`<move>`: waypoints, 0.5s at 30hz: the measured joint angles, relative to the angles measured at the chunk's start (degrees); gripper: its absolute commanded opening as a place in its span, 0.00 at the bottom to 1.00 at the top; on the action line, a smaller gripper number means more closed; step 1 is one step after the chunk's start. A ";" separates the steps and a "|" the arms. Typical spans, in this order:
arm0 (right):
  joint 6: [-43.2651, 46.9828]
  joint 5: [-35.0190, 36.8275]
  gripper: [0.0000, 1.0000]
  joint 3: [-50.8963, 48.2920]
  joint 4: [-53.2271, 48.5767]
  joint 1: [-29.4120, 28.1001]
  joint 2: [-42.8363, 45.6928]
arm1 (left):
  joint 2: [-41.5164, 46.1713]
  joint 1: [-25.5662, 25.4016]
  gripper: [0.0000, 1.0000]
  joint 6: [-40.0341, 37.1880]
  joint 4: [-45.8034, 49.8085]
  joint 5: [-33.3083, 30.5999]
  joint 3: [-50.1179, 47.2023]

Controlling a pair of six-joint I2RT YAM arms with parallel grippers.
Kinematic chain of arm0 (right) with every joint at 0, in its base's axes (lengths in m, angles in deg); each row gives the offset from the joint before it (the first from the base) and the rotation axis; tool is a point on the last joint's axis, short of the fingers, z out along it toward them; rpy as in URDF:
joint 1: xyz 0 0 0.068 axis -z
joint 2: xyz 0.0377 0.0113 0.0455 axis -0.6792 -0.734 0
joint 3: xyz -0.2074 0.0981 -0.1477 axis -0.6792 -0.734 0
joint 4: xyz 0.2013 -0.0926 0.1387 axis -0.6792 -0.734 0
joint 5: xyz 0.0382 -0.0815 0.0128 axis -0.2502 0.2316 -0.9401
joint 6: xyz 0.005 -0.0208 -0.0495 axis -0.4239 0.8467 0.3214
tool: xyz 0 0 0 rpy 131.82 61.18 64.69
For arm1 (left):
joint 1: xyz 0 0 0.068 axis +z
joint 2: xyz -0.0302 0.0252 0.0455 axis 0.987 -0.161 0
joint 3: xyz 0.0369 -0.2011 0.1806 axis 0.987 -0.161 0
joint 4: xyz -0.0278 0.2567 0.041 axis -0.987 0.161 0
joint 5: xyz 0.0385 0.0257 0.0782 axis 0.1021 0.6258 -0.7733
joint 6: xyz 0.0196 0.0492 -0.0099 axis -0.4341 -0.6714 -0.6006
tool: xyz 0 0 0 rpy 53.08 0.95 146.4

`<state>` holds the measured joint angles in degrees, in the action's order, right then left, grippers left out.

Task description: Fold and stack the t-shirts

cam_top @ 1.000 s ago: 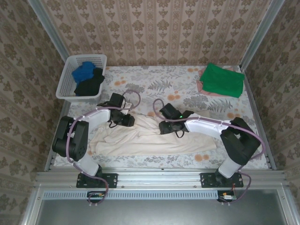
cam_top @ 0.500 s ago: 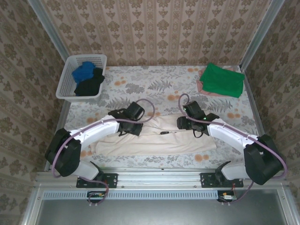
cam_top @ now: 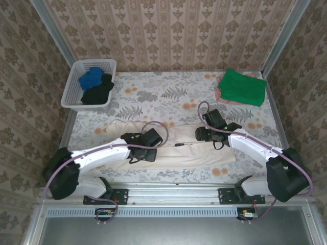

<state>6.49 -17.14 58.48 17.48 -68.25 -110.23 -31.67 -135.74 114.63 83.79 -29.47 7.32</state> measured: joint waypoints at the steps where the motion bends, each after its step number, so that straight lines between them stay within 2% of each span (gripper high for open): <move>1: -0.02 -0.22 0.56 0.00 0.04 0.00 0.00 | 2.23 1.60 0.72 -0.57 0.26 -0.20 -0.22; 3: -0.07 -0.70 0.56 -0.02 0.11 0.00 0.00 | 6.97 7.32 0.75 -2.23 0.04 -0.46 -0.79; 6: -0.50 -1.33 0.56 -0.33 0.92 0.00 0.00 | 12.17 18.95 0.71 -5.53 -2.62 -0.33 -3.13; 9: -1.40 -1.31 0.56 -0.42 1.16 0.00 0.00 | 11.67 28.72 0.71 -9.68 -5.55 3.48 -5.90; 11: -1.73 -1.31 0.56 -0.26 1.09 0.00 -0.11 | 8.20 33.11 0.73 -12.28 -6.73 5.99 -6.38; 13: -1.75 -1.33 0.56 0.35 1.14 0.00 -0.44 | 4.33 34.82 0.73 -14.34 -8.02 8.13 -6.19; 15: -1.73 -1.33 0.57 1.18 1.16 0.00 -0.70 | 0.39 35.56 0.66 -16.06 -8.90 10.21 -5.44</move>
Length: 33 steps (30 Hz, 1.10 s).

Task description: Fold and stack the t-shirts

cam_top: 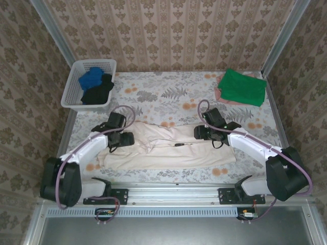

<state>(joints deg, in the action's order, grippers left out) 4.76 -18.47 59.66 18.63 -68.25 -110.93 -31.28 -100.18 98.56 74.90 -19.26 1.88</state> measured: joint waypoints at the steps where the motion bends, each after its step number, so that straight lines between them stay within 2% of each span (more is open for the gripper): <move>1: 0.00 0.00 0.56 0.39 -0.02 0.00 -0.02 | -1.73 0.15 0.59 -0.79 -0.24 0.81 0.61; 5: 0.00 0.02 0.57 1.05 -0.02 0.00 -0.02 | -5.44 0.42 0.22 -3.04 -0.59 2.80 2.64; 8: 0.00 0.04 0.57 1.05 -0.02 0.00 0.00 | -3.78 0.11 0.12 -3.72 -0.13 3.87 2.56; 11: 0.00 0.04 0.57 1.05 -0.02 0.07 0.00 | 1.97 -1.25 0.09 -3.63 0.59 3.98 1.46; 15: 0.00 0.00 0.57 1.05 -0.02 0.11 -0.13 | 12.13 -4.31 0.10 -2.58 1.73 3.17 -2.12; 19: 0.00 -0.26 0.56 1.09 -0.07 0.11 -1.29 | 23.15 -8.70 0.16 -0.48 1.05 2.73 -10.01; 24: 0.00 -1.75 0.56 2.67 -0.52 -0.52 -2.16 | 39.56 -15.87 0.17 4.04 -0.76 1.46 -20.37; 27: 0.04 -1.70 0.56 5.09 -0.33 -2.89 -3.02 | 50.05 -18.08 0.23 6.64 -0.28 -0.50 -23.63; 29: 0.17 -1.55 0.56 7.32 0.15 -5.99 -4.90 | 55.47 -18.40 0.22 8.13 0.11 -2.10 -24.11; 30: 0.17 -1.51 0.55 8.37 0.35 -7.39 -6.03 | 57.40 -18.40 0.19 8.59 0.13 -3.13 -24.11; 33: 0.04 -1.16 0.52 13.35 1.18 -12.72 -12.00 | 59.98 -18.40 0.17 9.01 0.22 -6.14 -23.74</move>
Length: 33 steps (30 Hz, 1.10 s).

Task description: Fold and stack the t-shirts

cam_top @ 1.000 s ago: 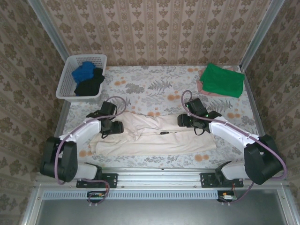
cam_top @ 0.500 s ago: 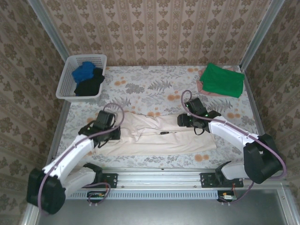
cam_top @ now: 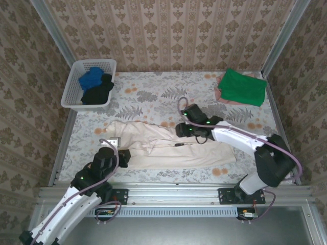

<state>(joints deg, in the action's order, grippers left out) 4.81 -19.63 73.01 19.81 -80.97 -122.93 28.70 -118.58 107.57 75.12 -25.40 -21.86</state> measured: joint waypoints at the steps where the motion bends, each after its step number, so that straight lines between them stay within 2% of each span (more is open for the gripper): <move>1: 0.00 0.35 0.50 2.51 0.31 -2.16 -2.97 | -0.22 0.00 0.18 0.00 0.07 -0.96 0.44; 3: -0.04 1.31 0.48 7.85 0.46 -6.12 -8.74 | -1.51 0.00 0.37 -0.26 0.33 -2.99 1.70; 5: -0.28 3.06 0.46 13.27 0.57 -10.14 -14.40 | -4.79 0.02 0.41 -0.09 0.33 -5.68 3.78; 7: -1.01 5.53 0.46 17.00 0.81 -13.40 -18.60 | -9.38 0.59 0.50 -0.22 0.04 -7.61 5.66; 9: -1.88 7.61 0.46 19.56 0.81 -16.22 -22.16 | -15.28 2.71 0.48 -0.50 -0.79 -8.04 7.23; 11: -2.84 9.31 0.46 20.85 1.11 -18.64 -25.18 | -22.40 7.19 0.48 -1.27 -1.88 -6.97 8.70; 16: -3.06 12.74 0.48 18.38 3.39 -22.18 -26.53 | -35.23 20.55 0.49 -4.09 -6.64 1.09 9.79; 19: -2.75 15.10 0.50 12.46 8.63 -24.33 -24.96 | -38.95 23.98 0.51 -5.90 -8.83 6.32 10.43; 22: -1.79 16.81 0.51 8.26 12.90 -25.86 -23.32 | -41.33 24.44 0.51 -7.82 -10.54 11.21 12.48; 26: 1.42 17.90 0.59 5.97 16.92 -26.36 -22.80 | -42.16 23.65 0.48 -9.62 -13.09 16.63 13.35; 30: 3.78 17.40 0.63 2.62 19.80 -25.59 -20.09 | -41.55 18.86 0.41 -10.19 -13.42 19.76 12.33; 33: 3.82 14.19 0.65 -2.03 21.77 -22.95 -14.64 | -39.01 13.92 0.32 -9.46 -13.40 20.63 9.09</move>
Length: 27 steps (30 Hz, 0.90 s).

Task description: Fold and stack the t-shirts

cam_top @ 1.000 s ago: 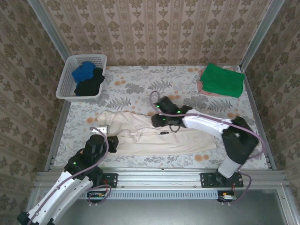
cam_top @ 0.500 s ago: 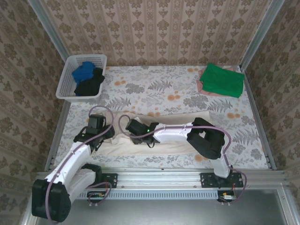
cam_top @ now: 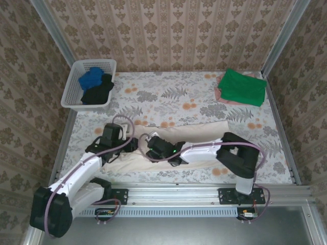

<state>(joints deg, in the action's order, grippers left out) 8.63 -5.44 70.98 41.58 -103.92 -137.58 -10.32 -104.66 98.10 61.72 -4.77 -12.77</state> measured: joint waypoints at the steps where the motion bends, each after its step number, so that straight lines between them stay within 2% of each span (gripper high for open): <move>1: -0.20 -1.20 0.66 -1.95 0.79 1.62 2.54 | 1.11 -1.57 0.27 0.76 0.02 -0.02 -1.51; 6: -1.27 -4.31 0.70 -8.55 2.47 11.28 12.35 | 5.79 -5.05 0.11 4.55 2.29 0.26 -7.48; 12: -7.43 -4.79 0.69 -8.31 -6.08 22.49 12.46 | 9.53 -6.67 0.04 11.23 7.02 -0.70 -8.72; 20: -14.56 -3.54 0.73 -8.44 -18.25 30.91 11.89 | 13.90 -9.29 0.02 18.60 16.61 -6.80 -8.72; 27: -15.45 -5.20 0.75 -9.25 -20.48 37.88 11.43 | 9.05 -9.42 0.06 19.54 19.06 -10.25 -7.50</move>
<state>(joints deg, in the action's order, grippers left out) -6.82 -10.64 61.73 21.10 -66.05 -126.14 -1.27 -114.08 117.64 80.78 -15.02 -20.26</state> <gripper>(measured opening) 0.741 0.063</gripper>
